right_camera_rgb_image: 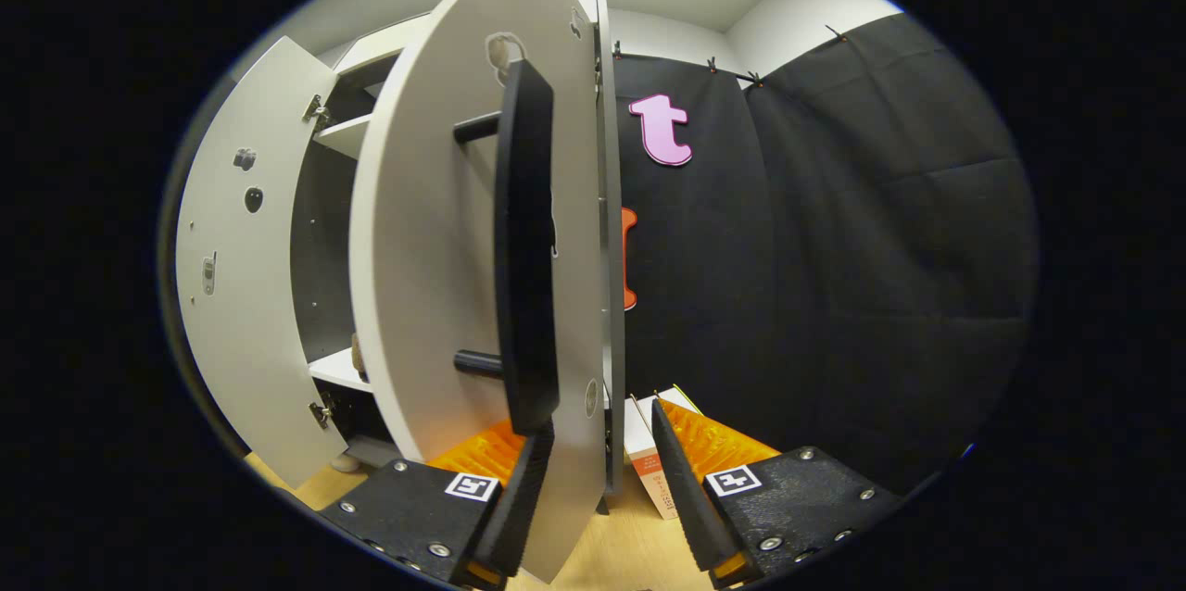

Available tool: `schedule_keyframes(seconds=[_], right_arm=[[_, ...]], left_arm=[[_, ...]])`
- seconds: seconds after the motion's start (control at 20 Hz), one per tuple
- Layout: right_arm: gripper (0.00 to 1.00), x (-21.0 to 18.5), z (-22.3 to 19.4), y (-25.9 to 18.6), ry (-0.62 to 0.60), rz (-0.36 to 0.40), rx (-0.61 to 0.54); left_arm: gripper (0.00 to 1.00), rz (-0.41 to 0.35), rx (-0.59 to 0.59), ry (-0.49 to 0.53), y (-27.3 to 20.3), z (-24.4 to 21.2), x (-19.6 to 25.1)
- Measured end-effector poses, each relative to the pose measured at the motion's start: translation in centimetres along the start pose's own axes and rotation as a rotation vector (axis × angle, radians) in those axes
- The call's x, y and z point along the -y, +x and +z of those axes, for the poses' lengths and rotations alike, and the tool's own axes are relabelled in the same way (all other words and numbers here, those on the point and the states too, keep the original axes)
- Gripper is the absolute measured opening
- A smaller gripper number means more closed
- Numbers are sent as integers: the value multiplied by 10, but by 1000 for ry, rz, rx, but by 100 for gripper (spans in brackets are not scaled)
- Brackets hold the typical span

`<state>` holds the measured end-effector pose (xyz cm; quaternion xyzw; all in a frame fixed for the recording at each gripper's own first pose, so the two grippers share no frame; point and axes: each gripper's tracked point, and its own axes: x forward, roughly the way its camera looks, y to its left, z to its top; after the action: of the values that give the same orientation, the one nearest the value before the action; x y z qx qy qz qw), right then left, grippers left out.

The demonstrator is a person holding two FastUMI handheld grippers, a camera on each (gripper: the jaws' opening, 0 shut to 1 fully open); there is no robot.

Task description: Grab one shoe with the right hand and put it into the shoe cabinet, grab the other shoe with the left hand and put it into the shoe cabinet; then close the right door with the right hand and the left door with the left hand.

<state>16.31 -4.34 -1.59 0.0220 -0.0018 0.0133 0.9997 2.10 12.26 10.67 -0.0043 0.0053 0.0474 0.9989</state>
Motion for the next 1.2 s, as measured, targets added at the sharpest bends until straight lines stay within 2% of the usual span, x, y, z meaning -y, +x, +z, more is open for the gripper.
schedule_keyframes(seconds=[0.05,0.15,0.2,0.25,0.4,0.6,0.75,1.0,1.1,1.2], right_arm=[[77,-7,1,1,22,12,3],[65,-17,-3,5,25,18,5],[79,-23,-2,6,10,23,8],[72,-29,-2,10,0,29,11],[74,-43,-6,22,15,38,5],[92,-71,-19,47,42,77,-27],[92,-85,-26,63,21,91,-50],[91,-84,-23,63,15,95,-43],[91,-85,-23,65,3,96,-48],[91,-86,-22,65,-21,88,-47]], left_arm=[[94,3,-2,7,1,-1,-4],[94,9,-9,20,2,-3,-12],[97,11,-12,21,4,-5,-14],[97,11,-14,20,6,-6,-17],[94,6,-24,12,9,-11,-21],[94,7,-44,12,19,-22,-24],[94,4,-62,9,26,-32,-28],[95,-25,-92,-8,40,-57,-33],[99,-45,-104,-23,48,-69,-33],[97,-56,-118,-21,55,-83,-34]])
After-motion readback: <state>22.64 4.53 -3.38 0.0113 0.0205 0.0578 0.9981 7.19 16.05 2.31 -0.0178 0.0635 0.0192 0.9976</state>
